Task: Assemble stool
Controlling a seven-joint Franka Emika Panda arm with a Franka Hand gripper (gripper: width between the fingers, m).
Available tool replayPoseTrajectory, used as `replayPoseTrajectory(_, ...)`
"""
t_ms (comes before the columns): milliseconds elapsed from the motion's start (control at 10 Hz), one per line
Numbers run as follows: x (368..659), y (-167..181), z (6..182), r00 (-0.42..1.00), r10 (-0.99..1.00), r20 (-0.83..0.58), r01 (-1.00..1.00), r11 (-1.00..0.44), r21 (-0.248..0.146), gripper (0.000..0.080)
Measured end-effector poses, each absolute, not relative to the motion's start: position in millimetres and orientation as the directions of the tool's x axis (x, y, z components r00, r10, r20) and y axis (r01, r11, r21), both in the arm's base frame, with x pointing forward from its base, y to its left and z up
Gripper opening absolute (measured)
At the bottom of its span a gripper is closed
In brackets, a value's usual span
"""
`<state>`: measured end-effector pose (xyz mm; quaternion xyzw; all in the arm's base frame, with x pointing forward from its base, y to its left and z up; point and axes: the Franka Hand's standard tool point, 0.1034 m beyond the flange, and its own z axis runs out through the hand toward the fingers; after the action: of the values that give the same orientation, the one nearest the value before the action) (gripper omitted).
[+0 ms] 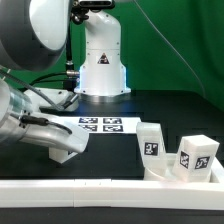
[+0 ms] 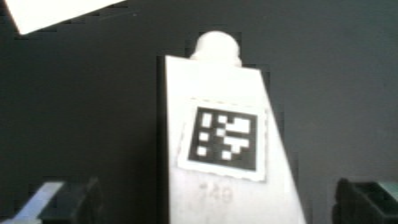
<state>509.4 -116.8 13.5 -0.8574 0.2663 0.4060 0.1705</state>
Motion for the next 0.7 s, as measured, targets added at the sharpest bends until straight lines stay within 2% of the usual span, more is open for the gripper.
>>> replayPoseTrajectory(200, 510.5, -113.8, 10.6, 0.537, -0.32, -0.781, -0.592, -0.802, -0.079, 0.0413)
replayPoseTrajectory(300, 510.5, -114.2, 10.6, 0.537, -0.32, -0.781, -0.593, -0.801, -0.079, 0.0413)
replayPoseTrajectory(400, 510.3, -114.8, 10.6, 0.536, -0.321, -0.781, -0.594, -0.801, -0.079, 0.0325)
replayPoseTrajectory(700, 512.5, -113.8, 14.4, 0.542, -0.32, -0.777, -0.591, -0.803, -0.082, 0.0325)
